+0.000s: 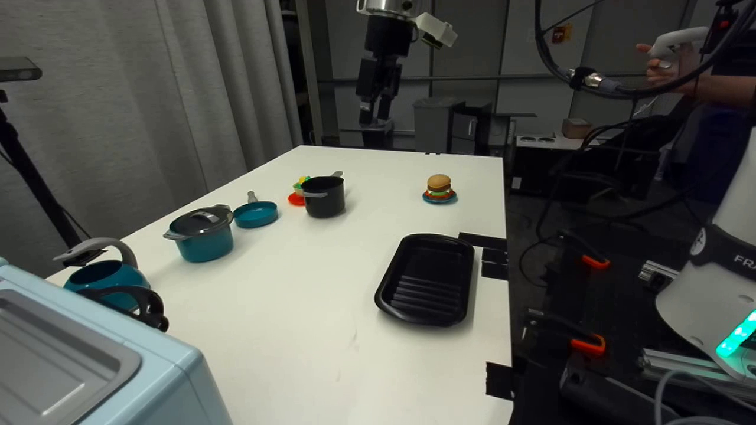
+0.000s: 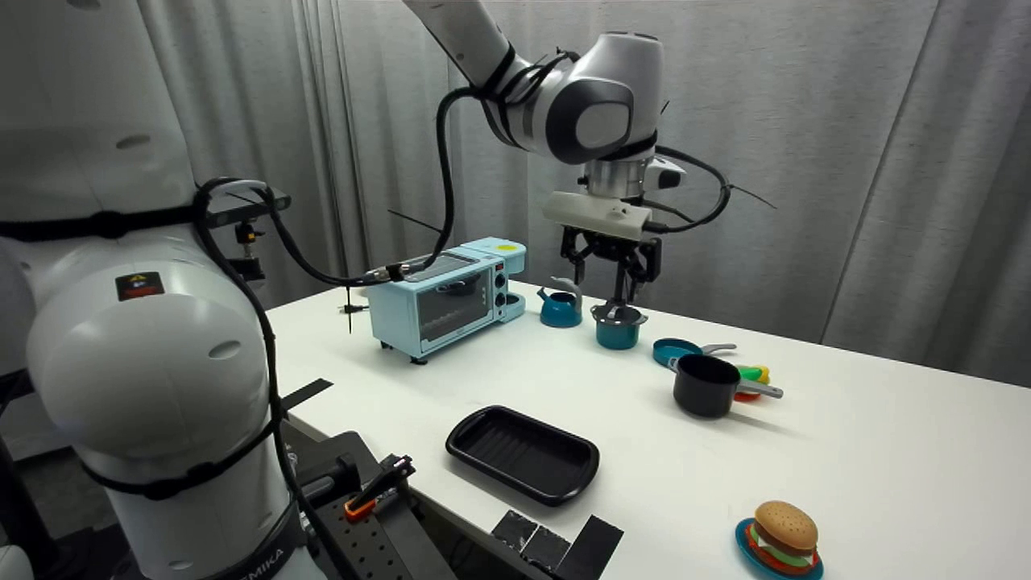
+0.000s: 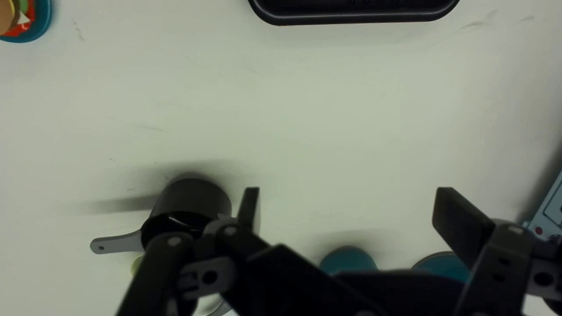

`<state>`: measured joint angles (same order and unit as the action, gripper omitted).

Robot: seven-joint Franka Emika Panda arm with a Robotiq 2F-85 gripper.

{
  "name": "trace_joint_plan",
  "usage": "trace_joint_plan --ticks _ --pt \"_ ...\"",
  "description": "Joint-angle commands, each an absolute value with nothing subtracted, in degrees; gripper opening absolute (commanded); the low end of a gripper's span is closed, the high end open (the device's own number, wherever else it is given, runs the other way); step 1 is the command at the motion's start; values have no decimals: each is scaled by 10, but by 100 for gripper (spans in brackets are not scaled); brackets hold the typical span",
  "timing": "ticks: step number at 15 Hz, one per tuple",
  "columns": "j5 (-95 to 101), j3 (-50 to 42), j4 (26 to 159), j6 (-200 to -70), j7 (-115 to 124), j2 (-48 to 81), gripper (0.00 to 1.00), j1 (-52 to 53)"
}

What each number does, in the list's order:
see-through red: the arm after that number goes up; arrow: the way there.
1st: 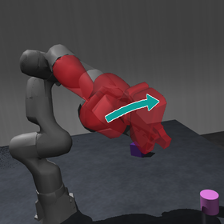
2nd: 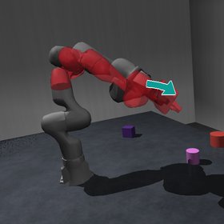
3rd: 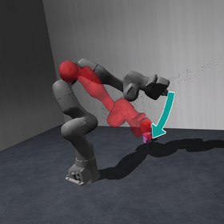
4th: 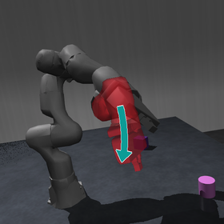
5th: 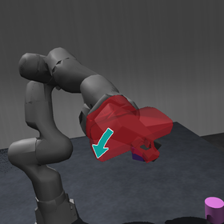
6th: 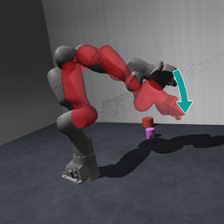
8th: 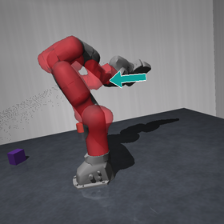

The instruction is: Take lid from the blue pot and put it on the table

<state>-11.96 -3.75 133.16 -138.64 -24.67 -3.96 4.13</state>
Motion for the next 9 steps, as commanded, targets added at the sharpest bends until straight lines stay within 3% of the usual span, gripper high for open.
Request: trace_joint_plan --ticks 1,9 --pt "-120 -23 1323 -1385 -246 -30 100 31" --pt "-119 -20 1311 -1385 -247 -18 100 30"
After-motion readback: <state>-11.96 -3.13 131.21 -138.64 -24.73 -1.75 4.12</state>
